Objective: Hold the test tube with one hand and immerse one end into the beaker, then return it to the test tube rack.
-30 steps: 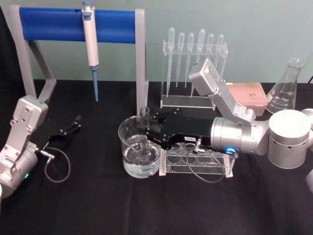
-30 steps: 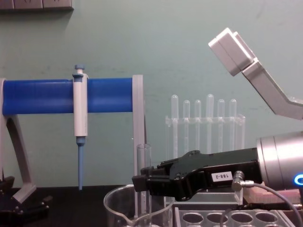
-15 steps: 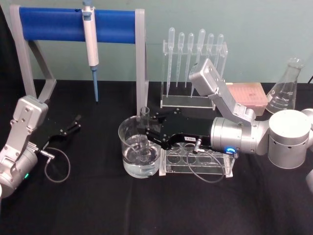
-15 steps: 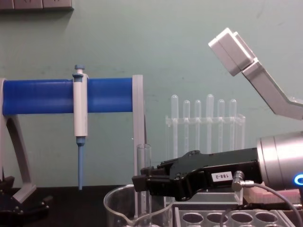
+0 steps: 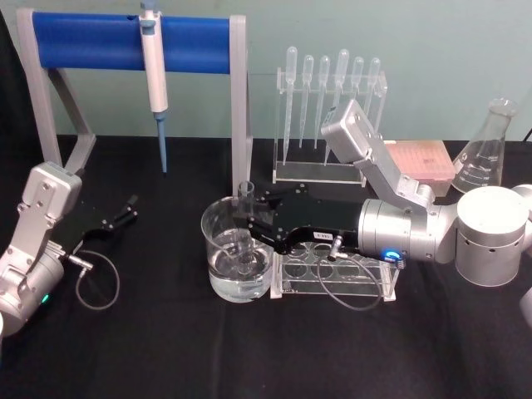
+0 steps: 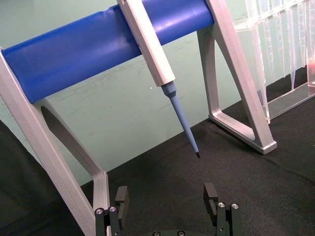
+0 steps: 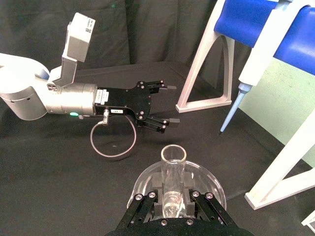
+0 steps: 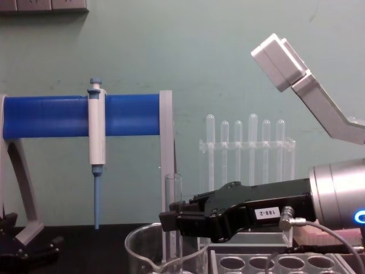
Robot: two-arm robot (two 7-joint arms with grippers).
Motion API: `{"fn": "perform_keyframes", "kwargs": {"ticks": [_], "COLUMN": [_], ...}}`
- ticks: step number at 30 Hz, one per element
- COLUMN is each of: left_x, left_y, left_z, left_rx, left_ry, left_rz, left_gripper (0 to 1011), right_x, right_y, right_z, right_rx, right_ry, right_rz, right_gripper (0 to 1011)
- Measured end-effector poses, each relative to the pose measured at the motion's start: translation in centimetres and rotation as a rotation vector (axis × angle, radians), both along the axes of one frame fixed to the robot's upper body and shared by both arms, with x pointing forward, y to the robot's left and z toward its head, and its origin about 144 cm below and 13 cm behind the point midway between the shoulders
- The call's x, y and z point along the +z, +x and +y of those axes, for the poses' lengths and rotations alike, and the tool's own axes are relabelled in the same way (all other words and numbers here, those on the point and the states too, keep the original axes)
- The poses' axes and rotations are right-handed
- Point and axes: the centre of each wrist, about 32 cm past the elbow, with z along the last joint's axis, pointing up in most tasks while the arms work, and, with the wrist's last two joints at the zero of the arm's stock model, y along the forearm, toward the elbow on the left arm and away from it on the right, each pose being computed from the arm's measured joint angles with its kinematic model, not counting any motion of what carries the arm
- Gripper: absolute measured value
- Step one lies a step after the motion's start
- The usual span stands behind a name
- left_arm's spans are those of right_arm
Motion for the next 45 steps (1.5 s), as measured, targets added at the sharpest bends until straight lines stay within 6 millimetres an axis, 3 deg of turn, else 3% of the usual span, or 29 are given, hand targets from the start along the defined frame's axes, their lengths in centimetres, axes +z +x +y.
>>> {"fn": "perform_keyframes", "kwargs": {"ticks": [45], "left_x": [0.00], "left_y": [0.00], "left_z": [0.00], "left_rx": [0.000], "left_ry": [0.000], "left_rz": [0.000], "left_gripper": [1000], "right_x": [0.00], "right_y": [0.00], "right_z": [0.00], "right_rx": [0.000], "right_ry": [0.000], "right_rz": [0.000], "right_gripper": [241]}}
